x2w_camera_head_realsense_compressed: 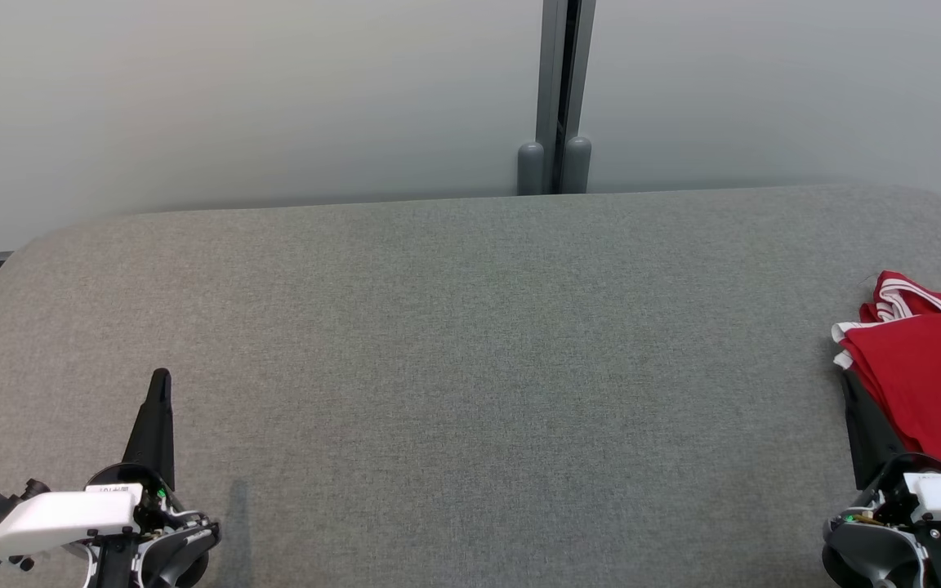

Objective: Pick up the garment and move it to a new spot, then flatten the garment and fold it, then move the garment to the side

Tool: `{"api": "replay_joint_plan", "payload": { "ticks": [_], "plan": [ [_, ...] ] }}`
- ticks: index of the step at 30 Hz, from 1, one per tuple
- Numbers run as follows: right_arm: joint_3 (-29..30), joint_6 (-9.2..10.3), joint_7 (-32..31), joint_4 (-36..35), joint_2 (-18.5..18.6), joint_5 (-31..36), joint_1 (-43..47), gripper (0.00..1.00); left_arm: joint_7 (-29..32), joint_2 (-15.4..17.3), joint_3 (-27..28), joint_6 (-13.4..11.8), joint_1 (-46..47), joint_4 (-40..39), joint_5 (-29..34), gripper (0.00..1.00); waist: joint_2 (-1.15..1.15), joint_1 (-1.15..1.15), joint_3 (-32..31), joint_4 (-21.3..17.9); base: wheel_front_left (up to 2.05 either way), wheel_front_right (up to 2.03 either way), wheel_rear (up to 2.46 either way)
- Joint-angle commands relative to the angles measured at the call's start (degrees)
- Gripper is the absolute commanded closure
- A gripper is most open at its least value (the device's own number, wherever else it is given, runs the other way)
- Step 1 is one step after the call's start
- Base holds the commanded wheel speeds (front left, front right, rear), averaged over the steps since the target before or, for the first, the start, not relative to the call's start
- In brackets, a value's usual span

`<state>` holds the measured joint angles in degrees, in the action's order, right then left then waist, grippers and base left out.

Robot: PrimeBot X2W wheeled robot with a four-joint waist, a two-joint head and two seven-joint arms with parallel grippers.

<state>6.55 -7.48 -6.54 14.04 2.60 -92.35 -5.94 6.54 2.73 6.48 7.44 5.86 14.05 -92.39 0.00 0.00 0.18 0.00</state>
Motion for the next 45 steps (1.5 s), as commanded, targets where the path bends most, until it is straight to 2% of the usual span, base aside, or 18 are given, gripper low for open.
{"api": "replay_joint_plan", "payload": {
  "ticks": [1,45],
  "plan": [
    [0.04,-0.02,-0.19,-0.22,0.53,-0.15,-0.49,1.00,0.18,0.28,0.23,0.22,0.73,-0.14,-0.07,1.00,0.00,0.00,0.00,0.00,0.00,0.00,0.00],
    [0.04,-0.02,-0.19,-0.22,0.53,-0.15,-0.49,1.00,0.17,0.28,0.22,0.22,0.73,-0.15,-0.07,1.00,0.00,0.00,0.00,0.00,0.00,0.00,0.00]
  ]
}}
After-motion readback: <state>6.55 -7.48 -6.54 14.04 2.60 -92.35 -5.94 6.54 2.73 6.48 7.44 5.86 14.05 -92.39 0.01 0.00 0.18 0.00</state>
